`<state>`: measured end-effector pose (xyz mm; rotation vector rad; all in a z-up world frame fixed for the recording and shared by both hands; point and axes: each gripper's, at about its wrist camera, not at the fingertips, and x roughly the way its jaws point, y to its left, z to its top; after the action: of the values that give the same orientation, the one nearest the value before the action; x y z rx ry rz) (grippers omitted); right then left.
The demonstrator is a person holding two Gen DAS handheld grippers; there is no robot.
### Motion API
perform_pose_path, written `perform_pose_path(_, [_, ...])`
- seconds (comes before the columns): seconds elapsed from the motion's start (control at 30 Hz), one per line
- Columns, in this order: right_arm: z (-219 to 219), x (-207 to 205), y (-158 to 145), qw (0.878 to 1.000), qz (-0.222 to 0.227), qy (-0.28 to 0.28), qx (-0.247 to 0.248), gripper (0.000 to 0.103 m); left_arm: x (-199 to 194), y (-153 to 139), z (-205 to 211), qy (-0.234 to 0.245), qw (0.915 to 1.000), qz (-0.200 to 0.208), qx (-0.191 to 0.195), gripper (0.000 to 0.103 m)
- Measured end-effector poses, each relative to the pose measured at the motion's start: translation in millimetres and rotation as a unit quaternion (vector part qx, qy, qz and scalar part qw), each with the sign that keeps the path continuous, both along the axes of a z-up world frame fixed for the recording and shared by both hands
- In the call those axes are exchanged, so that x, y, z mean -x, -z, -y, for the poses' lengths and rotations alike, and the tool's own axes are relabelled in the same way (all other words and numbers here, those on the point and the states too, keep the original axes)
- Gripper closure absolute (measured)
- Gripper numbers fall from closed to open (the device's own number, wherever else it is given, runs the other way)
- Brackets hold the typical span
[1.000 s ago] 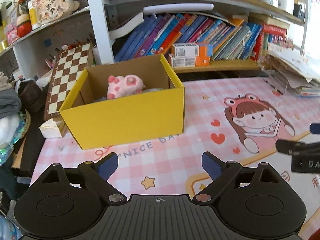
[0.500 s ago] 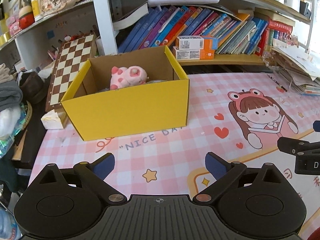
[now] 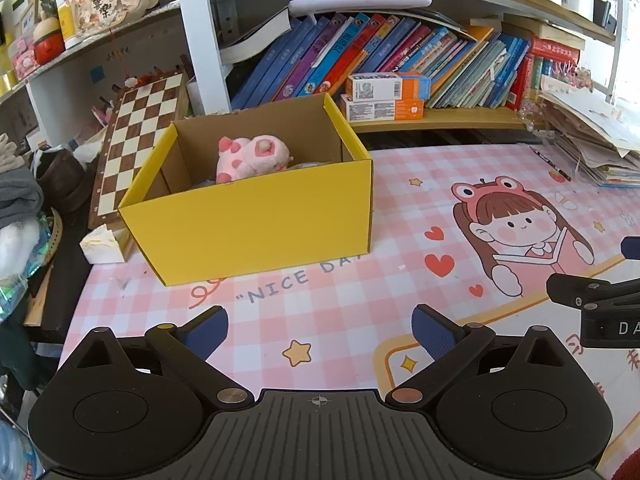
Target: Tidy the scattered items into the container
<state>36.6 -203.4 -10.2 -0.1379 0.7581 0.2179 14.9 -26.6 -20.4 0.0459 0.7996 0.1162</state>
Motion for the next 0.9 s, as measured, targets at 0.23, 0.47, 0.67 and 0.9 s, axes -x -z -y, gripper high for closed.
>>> perform_pose_path(0.23, [0.3,0.2,-0.2,1.0,0.003,0.001,0.0,0.0,-0.4,-0.1,-0.7,-0.001,1.0,0.0,0.0,0.003])
perform_pose_path(0.47, [2.3,-1.0,-1.2,1.0,0.001,0.0,0.001,0.0,-0.8,-0.2,-2.5,0.0,1.0,0.0,0.001,0.003])
perform_pose_path(0.67, [2.3,-1.1,-1.1,1.0,0.001,0.001,0.001,0.0,-0.6,-0.7,-0.9,-0.001,1.0,0.001,0.0,0.003])
perform_pose_path(0.9, [-1.7,0.4,0.2,1.0,0.0,0.003,0.002,0.0,-1.0,-0.8,-0.5,-0.001,1.0,0.002,-0.001,0.003])
